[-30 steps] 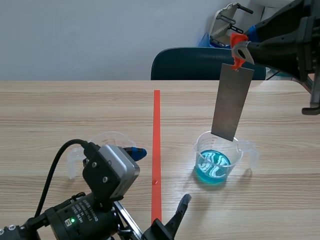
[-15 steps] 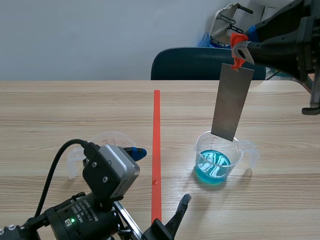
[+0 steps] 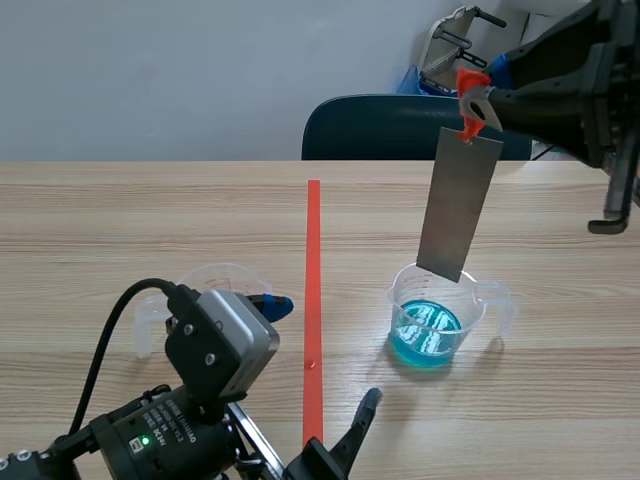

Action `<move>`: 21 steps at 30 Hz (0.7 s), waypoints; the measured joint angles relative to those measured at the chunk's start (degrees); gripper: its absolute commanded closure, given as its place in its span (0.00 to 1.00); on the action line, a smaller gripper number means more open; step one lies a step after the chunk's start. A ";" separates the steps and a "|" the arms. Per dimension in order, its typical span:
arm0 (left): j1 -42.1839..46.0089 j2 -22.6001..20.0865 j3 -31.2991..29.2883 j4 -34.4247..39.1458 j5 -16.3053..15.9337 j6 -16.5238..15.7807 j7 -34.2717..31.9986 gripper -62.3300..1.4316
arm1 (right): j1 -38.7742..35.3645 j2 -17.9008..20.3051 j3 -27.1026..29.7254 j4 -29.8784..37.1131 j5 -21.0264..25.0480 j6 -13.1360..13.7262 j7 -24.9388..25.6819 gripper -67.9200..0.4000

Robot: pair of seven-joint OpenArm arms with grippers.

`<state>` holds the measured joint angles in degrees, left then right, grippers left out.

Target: Do the redox reaction experiment

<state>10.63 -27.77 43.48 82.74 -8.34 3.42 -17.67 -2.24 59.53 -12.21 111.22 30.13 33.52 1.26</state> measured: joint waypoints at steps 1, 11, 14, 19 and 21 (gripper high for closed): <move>0.00 0.00 0.00 0.00 0.00 0.00 0.00 0.00 | 0.00 -0.85 -0.02 -0.44 -0.35 0.46 -0.02 0.98; 0.00 0.00 0.00 0.00 0.00 0.00 0.00 0.00 | -0.66 -6.43 -0.04 -3.65 -3.85 3.08 0.22 0.98; 0.00 0.00 0.00 0.00 0.00 0.00 0.00 0.00 | -0.63 -6.88 -0.04 -4.74 -5.14 5.11 0.39 0.98; 0.00 0.00 -0.02 0.00 0.00 0.00 0.00 0.00 | -0.63 -8.57 -0.07 -7.72 -6.93 4.90 1.84 0.98; 0.00 0.00 0.00 0.00 0.00 -0.02 0.00 0.00 | -0.63 -8.94 -0.07 -8.96 -7.69 5.44 3.02 0.98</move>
<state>10.63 -27.77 43.48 82.74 -8.34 3.40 -17.67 -2.87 50.59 -12.27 102.26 22.44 38.96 4.27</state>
